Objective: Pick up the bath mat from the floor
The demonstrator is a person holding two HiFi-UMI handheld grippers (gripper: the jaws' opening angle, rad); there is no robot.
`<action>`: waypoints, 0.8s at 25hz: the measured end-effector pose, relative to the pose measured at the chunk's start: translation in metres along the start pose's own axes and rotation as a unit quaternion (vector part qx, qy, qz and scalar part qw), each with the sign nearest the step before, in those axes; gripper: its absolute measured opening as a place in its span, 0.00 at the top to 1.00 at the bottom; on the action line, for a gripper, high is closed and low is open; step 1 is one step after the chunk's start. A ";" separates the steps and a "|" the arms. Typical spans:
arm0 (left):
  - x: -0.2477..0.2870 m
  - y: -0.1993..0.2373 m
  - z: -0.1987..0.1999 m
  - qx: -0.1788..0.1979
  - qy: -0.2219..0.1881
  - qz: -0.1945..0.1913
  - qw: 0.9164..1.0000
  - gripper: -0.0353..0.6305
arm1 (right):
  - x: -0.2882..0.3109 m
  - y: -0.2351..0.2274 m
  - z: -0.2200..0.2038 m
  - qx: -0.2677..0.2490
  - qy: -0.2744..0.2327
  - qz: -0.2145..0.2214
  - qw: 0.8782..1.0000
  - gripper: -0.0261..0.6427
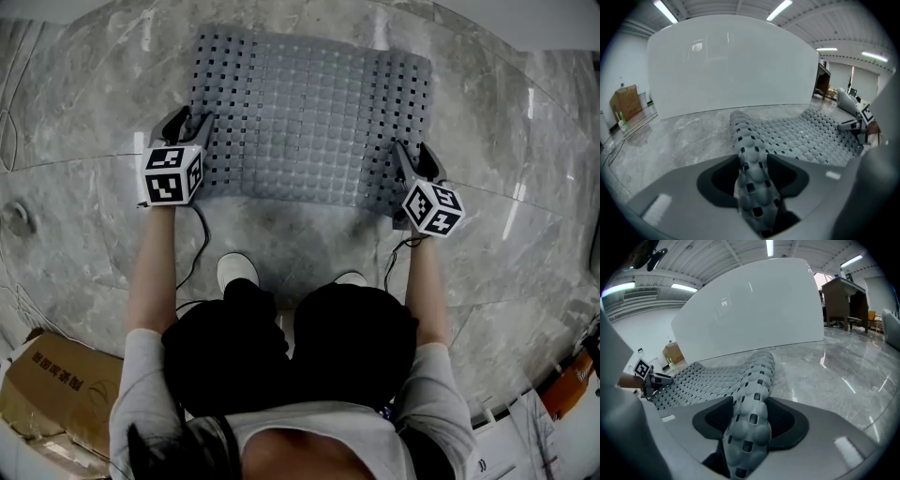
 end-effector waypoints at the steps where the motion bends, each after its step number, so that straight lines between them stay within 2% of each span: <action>1: -0.001 -0.001 0.001 0.005 0.002 0.003 1.000 0.68 | 0.001 0.004 0.000 -0.006 0.004 0.004 1.000 0.64; 5: -0.002 -0.007 0.006 0.038 0.008 0.016 0.999 0.76 | 0.000 0.023 0.004 -0.046 0.015 0.021 0.999 0.83; 7: -0.002 -0.010 0.007 0.064 0.013 0.027 0.998 0.78 | 0.001 0.030 0.004 -0.061 0.018 0.023 0.998 0.88; 10: -0.002 -0.015 0.009 0.083 0.018 0.043 0.995 0.82 | 0.000 0.032 0.005 -0.056 0.018 0.021 0.998 0.89; 15: -0.011 -0.022 0.019 0.048 -0.006 0.029 0.998 0.88 | -0.009 0.038 0.014 -0.034 -0.001 0.028 0.999 0.90; 20: -0.028 -0.035 0.049 0.055 -0.038 0.015 0.998 0.89 | -0.027 0.047 0.037 -0.021 -0.024 0.032 0.999 0.90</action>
Point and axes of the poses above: the fingertips, and each gripper's own axes: x forward along the fingers, y to its left, z out of its top, the point moved 2 cm from there along -x, backward along the fingers, and after that the axes turned 8 degrees about -y, right-handed, at the moved point
